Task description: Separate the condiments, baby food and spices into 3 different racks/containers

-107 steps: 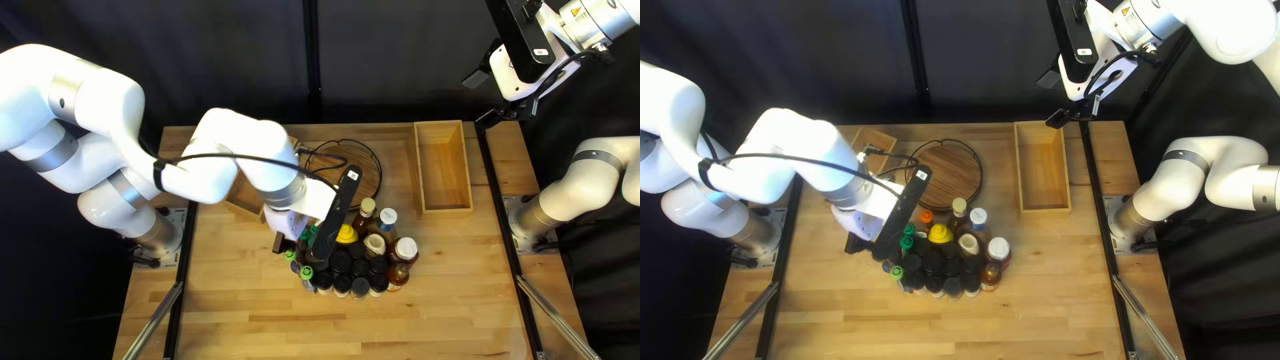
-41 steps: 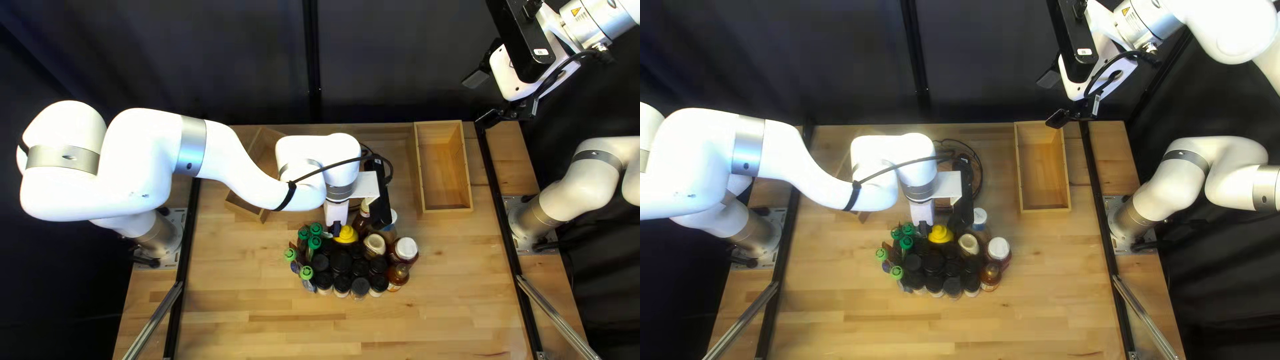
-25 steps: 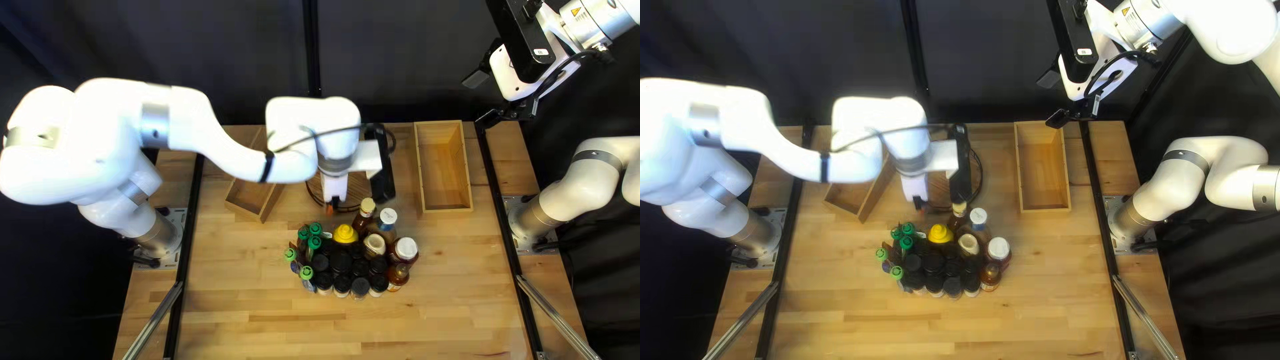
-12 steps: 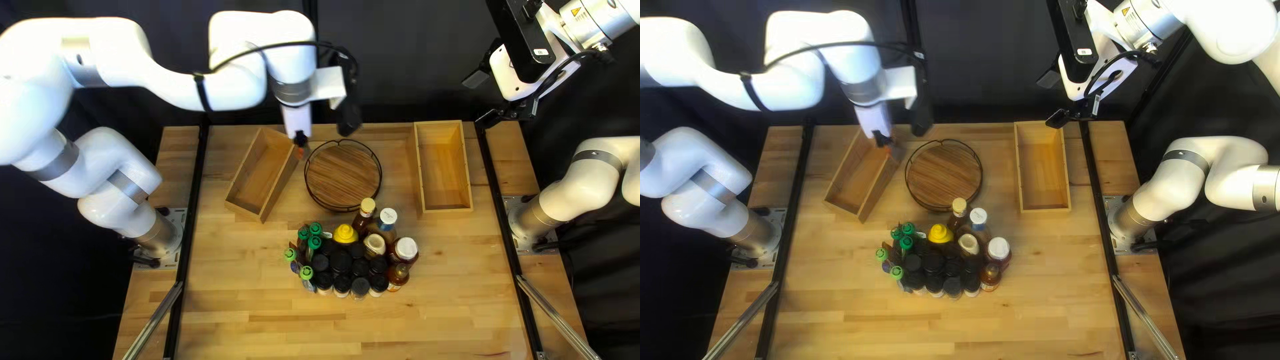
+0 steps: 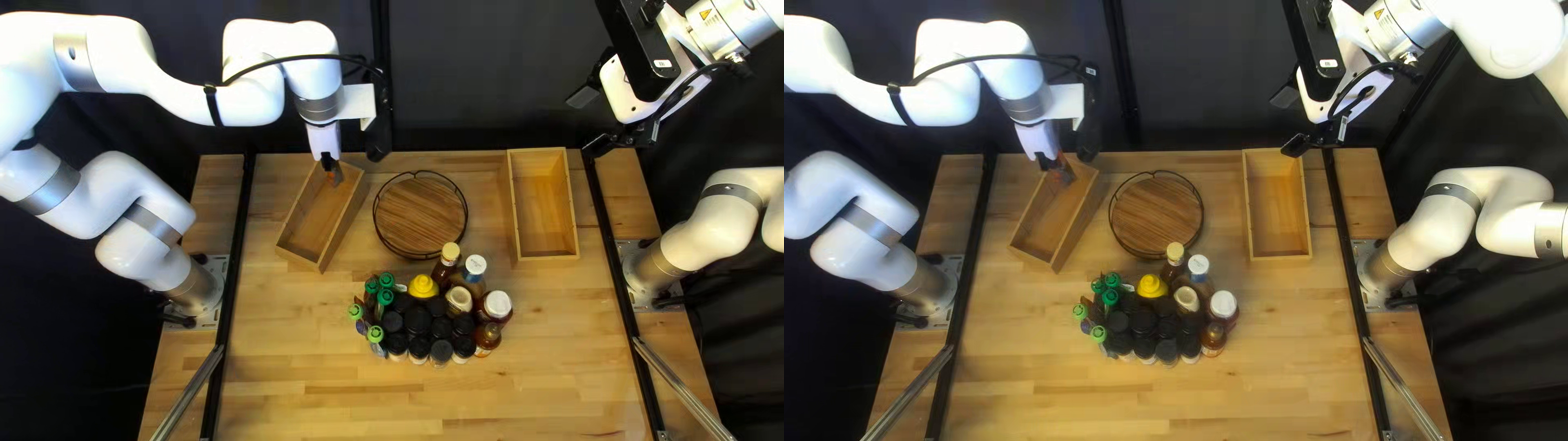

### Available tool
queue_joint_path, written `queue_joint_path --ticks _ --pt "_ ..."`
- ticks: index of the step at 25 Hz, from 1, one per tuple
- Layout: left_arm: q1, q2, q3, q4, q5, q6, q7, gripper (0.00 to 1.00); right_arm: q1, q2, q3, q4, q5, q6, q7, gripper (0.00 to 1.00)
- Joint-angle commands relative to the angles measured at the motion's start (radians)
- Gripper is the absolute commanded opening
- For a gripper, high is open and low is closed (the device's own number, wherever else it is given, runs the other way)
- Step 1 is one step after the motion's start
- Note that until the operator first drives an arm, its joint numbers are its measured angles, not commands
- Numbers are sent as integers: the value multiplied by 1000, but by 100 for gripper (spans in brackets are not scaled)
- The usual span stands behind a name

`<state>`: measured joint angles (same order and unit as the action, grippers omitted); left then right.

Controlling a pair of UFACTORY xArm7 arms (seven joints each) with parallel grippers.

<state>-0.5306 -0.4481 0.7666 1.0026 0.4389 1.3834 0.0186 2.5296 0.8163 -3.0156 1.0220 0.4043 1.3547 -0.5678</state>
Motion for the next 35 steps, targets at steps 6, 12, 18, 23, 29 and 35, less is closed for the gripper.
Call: queue_joint_path --ticks 6,12,18,23,29,35 --pt "46 -10 33 -93 42 -79 -49 0 0 0 0 0 0 0 0 100" --pt "53 42 64 -125 44 -140 -103 0 0 0 0 0 0 0 0 100" --pt "61 107 105 -148 42 -213 -153 8 0 0 0 0 0 0 0 100" --pt "59 130 112 -157 27 -236 -186 60 0 0 0 0 0 0 0 100" --pt "47 101 53 -128 11 -170 -235 100 0 0 0 0 0 0 0 100" --pt "-46 67 -37 -32 -86 -81 -206 100 0 0 0 0 0 0 0 100"
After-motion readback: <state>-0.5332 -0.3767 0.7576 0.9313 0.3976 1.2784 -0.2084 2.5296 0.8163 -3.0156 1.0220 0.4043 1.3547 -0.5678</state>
